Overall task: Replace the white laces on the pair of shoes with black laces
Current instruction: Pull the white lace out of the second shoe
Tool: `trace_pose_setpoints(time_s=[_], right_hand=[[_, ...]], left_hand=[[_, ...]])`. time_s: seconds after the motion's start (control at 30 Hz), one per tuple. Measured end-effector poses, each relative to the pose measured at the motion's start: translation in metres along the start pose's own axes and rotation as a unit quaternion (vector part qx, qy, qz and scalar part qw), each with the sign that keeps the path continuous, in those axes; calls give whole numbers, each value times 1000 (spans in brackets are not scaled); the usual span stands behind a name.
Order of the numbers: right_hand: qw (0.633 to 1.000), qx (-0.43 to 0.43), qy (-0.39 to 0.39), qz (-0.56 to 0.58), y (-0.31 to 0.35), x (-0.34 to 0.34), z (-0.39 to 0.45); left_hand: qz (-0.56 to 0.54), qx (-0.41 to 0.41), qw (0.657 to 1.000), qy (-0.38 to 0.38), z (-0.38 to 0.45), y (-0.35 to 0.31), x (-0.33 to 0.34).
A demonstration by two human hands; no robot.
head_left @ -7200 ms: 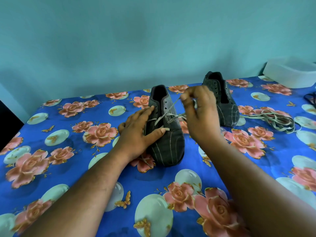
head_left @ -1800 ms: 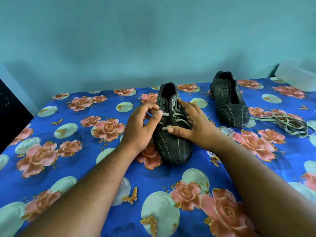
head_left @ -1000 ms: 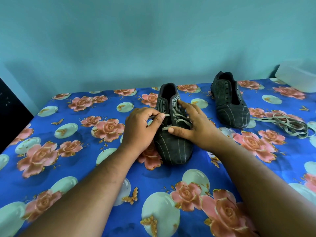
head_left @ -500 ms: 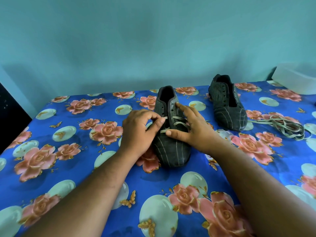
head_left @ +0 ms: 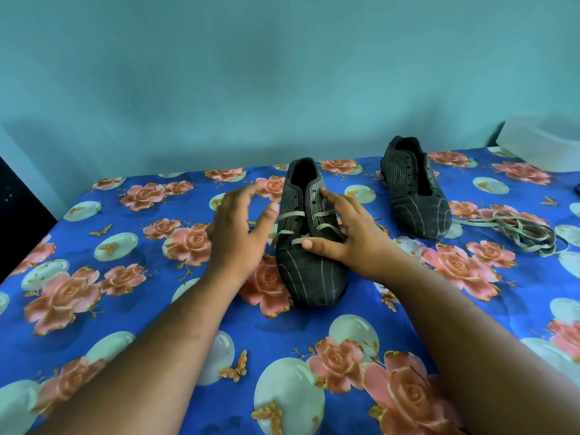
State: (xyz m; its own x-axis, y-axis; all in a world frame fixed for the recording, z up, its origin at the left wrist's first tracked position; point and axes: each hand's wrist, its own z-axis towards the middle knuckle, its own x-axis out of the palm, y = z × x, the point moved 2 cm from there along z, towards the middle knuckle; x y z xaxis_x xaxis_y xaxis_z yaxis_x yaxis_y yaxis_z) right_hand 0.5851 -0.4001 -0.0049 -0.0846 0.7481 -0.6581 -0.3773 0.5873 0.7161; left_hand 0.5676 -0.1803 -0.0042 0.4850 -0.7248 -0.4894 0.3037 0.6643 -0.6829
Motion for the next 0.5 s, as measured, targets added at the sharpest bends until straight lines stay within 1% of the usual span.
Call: trace_pose_setpoints(time_s=[0.07, 0.17, 0.2, 0.23, 0.27, 0.33, 0.37, 0.43, 0.5], right_hand=[[1000, -2, -2, -3, 0, 0, 0], [1000, -5, -2, 1, 0, 0, 0], [1000, -5, -2, 4, 0, 0, 0], [1000, -3, -2, 3, 1, 0, 0], [1000, -1, -2, -2, 1, -1, 0], [1000, 5, -3, -12, 1, -1, -1], [1000, 5, -2, -10, 1, -1, 0], [1000, 2, 0, 7, 1, 0, 0], [1000, 2, 2, 14, 1, 0, 0]], left_hand=[[15, 74, 997, 28, -5, -11, 7], [37, 93, 995, 30, -6, -14, 11], [56, 82, 995, 22, -6, -12, 10], [84, 51, 995, 13, -4, -6, 9], [110, -2, 994, 5, 0, 1, 6], [149, -126, 981, 0, 6, 18, -2], [165, -162, 973, 2, 8, 23, -6], [191, -172, 966, 3, 8, 23, -11], [184, -123, 975, -8, 5, 13, -10]])
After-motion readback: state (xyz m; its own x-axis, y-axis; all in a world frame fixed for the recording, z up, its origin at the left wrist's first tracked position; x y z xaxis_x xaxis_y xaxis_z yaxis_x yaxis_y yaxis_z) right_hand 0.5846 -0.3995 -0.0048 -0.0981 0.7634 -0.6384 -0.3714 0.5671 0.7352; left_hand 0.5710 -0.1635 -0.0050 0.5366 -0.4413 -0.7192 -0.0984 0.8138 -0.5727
